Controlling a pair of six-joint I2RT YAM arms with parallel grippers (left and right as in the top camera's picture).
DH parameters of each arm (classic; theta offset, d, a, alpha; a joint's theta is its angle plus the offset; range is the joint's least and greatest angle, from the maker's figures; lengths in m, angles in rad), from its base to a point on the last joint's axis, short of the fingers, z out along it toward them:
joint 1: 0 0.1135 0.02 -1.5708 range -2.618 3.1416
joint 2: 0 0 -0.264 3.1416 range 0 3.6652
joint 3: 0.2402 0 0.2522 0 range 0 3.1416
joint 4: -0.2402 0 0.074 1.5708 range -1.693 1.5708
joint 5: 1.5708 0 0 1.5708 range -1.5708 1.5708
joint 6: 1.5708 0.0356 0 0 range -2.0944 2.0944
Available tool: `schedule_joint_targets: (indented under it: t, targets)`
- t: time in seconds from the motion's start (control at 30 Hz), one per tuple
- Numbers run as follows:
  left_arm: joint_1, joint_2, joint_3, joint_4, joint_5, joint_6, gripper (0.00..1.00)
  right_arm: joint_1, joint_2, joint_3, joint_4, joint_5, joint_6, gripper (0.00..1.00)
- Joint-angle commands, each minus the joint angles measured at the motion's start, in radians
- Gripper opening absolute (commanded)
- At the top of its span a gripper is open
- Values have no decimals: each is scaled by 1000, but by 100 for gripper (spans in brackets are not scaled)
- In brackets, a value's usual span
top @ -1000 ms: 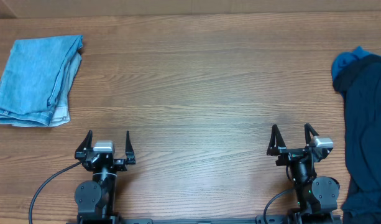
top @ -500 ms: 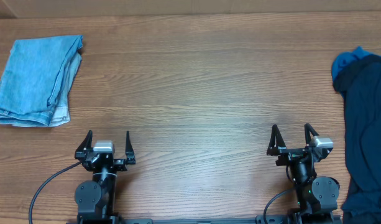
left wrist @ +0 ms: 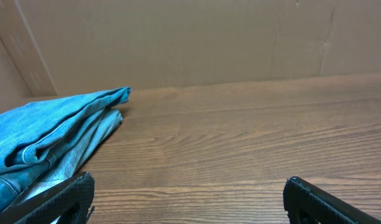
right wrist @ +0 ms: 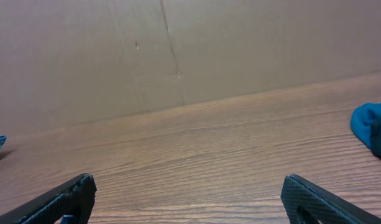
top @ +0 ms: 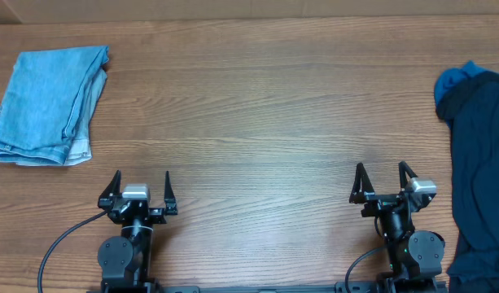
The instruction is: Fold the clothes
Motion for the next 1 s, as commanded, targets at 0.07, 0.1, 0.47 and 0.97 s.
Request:
schedule_joint_targets:
  t: [0.07,0.1,0.47,0.97]
  targets:
    - [-7,-10,-6,3,-7,27,100,5,-7,-8,42,-43,5,100]
    - [-7,-10,-6,3,-7,27,100,5,-7,16,78,-41,4,100]
    - [-7,-10,-6,2,-7,27,100,3,546,842,-34,552,-126,100]
    - [-7,-10,-6,2,-7,27,100,-275,800,1168,-698,649,373,95]
